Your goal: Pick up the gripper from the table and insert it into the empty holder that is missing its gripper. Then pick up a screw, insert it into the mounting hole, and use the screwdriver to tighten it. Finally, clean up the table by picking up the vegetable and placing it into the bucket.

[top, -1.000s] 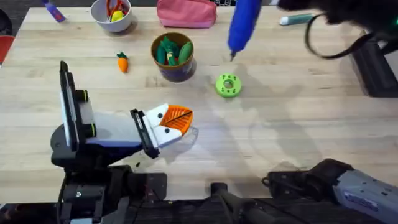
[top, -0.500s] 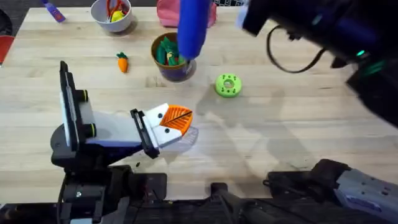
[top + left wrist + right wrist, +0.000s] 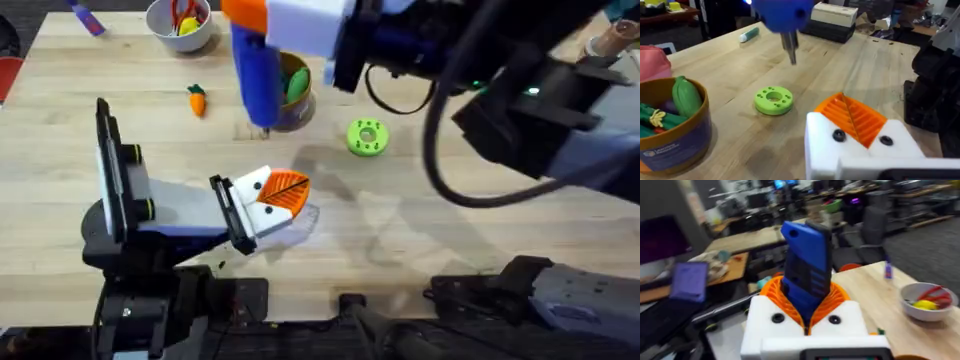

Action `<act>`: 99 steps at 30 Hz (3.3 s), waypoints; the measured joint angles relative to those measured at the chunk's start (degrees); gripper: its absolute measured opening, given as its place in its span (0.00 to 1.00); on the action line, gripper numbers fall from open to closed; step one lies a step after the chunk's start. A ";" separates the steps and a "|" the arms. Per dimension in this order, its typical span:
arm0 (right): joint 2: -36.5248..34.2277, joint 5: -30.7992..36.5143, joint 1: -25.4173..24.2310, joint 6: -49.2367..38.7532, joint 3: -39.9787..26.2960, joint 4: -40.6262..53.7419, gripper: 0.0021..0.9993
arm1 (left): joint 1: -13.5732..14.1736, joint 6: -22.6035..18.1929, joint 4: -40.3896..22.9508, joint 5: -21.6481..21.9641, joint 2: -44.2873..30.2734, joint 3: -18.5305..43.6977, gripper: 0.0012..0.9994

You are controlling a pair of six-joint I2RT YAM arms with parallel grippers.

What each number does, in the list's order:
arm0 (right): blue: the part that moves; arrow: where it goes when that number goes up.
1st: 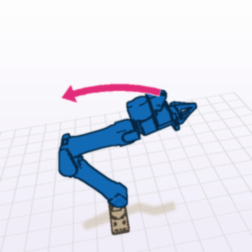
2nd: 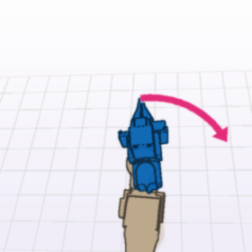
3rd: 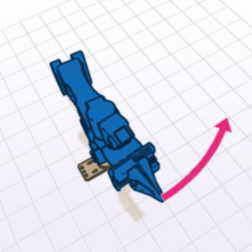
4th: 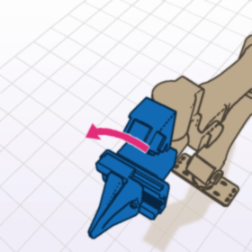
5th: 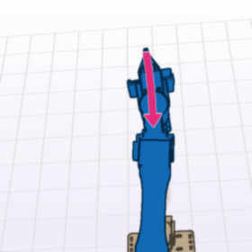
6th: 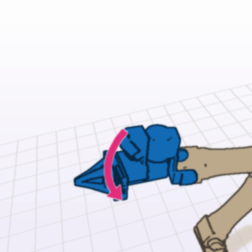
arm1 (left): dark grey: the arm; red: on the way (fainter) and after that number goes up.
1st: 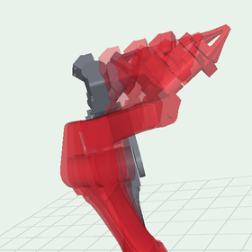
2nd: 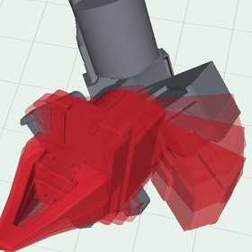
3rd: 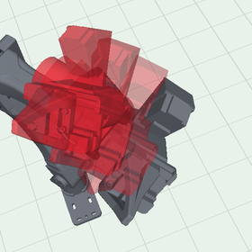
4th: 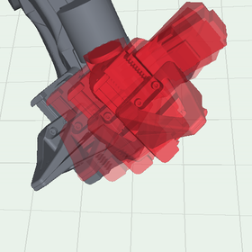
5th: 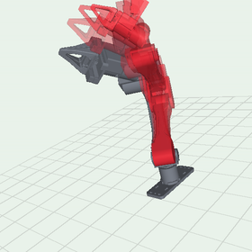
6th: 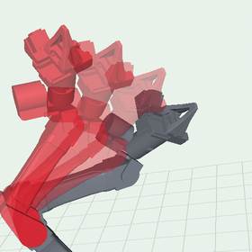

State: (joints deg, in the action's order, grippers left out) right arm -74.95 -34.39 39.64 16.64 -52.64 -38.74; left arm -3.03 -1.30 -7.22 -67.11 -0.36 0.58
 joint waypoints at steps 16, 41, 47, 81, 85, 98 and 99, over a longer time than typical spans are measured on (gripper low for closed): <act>-2.70 -13.83 2.74 -0.83 0.09 -5.81 0.02 | 0.00 0.00 0.00 0.00 0.00 0.00 0.02; -5.83 -20.15 4.75 -6.86 0.11 -8.20 0.02 | 0.00 0.00 0.00 0.00 0.00 0.00 0.02; -6.07 -20.15 4.98 -6.86 0.11 -8.44 0.02 | 0.00 0.00 0.00 0.00 0.00 0.00 0.02; -8.45 -21.00 5.35 -7.00 0.11 -9.31 0.02 | 0.00 0.02 -0.04 -0.24 0.00 0.00 0.02; -8.44 -21.00 5.35 -7.26 0.11 -9.37 0.02 | 0.00 0.02 -0.04 -0.24 0.00 0.00 0.02; -8.93 -22.78 5.35 -5.76 -2.92 -10.98 0.02 | 0.00 0.00 -0.04 -0.22 0.00 0.00 0.02; -8.93 -23.09 5.35 -5.75 -3.68 -10.80 0.02 | 0.00 0.00 -0.04 -0.22 0.00 0.00 0.02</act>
State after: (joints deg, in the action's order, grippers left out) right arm -83.88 -57.48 44.99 10.90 -56.32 -49.54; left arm -3.03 -1.30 -7.27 -67.33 -0.36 0.58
